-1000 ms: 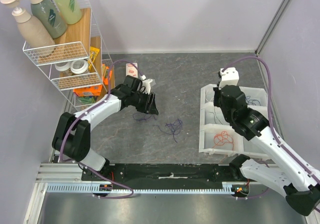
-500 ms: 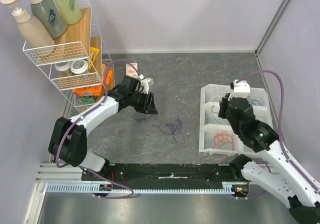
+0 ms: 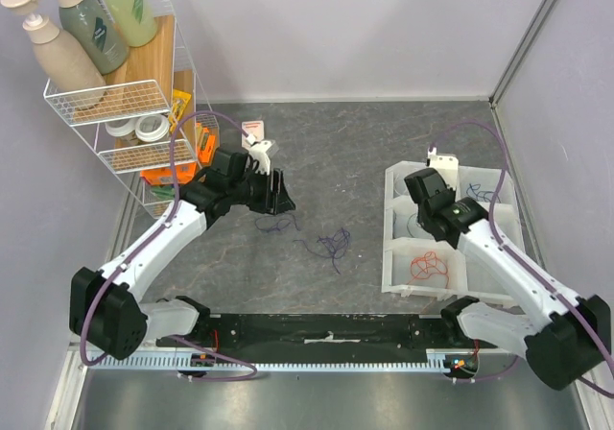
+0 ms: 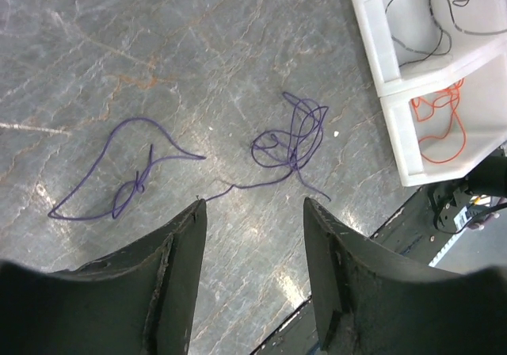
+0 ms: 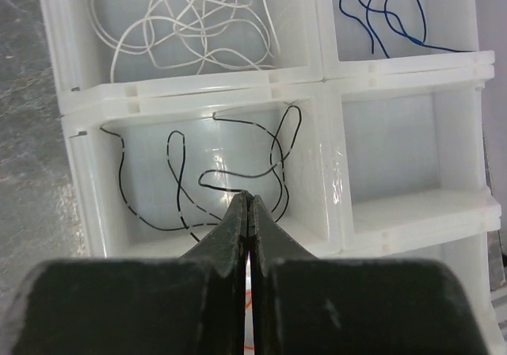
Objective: Untangle the cables
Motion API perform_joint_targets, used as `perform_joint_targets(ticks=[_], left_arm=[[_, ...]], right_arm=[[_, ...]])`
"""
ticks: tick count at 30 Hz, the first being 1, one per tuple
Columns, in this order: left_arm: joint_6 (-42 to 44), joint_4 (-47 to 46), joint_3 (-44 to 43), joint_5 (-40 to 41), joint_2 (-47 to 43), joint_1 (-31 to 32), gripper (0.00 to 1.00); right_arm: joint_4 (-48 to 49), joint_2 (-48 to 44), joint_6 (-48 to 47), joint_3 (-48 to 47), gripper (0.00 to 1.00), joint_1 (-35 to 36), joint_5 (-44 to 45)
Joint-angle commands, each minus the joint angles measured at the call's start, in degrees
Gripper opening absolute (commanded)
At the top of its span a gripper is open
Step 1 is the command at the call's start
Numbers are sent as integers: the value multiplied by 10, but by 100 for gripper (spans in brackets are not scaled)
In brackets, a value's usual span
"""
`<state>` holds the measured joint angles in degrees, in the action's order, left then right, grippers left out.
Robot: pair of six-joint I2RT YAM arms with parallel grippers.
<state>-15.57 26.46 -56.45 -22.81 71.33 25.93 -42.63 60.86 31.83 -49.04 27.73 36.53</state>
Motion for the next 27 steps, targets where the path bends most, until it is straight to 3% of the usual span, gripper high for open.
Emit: perform_joint_targets(ticks=[1, 6, 10, 13, 15, 18, 22, 27], left_arm=[[-2, 21, 26, 23, -13, -2, 59], [-10, 24, 71, 7, -61, 0, 61], [-4, 6, 119, 35, -93, 0, 62], [-13, 20, 114, 41, -95, 0, 63], [-23, 25, 111, 50, -99, -1, 65], [-49, 27, 109, 84, -105, -2, 69], [-88, 38, 86, 131, -82, -2, 71], [-154, 54, 58, 161, -28, -1, 71]], right_arm=[[49, 64, -4, -25, 0, -19, -11], [45, 161, -70, -71, 0, -29, -42], [50, 198, -108, -43, 0, -36, -63], [54, 200, -114, -38, 17, -42, -89], [43, 191, -108, -47, 46, -42, -95], [36, 167, -108, -68, 70, -43, -106], [10, 144, -133, -118, 85, -43, -124], [4, 102, -160, -143, 95, -42, -195]])
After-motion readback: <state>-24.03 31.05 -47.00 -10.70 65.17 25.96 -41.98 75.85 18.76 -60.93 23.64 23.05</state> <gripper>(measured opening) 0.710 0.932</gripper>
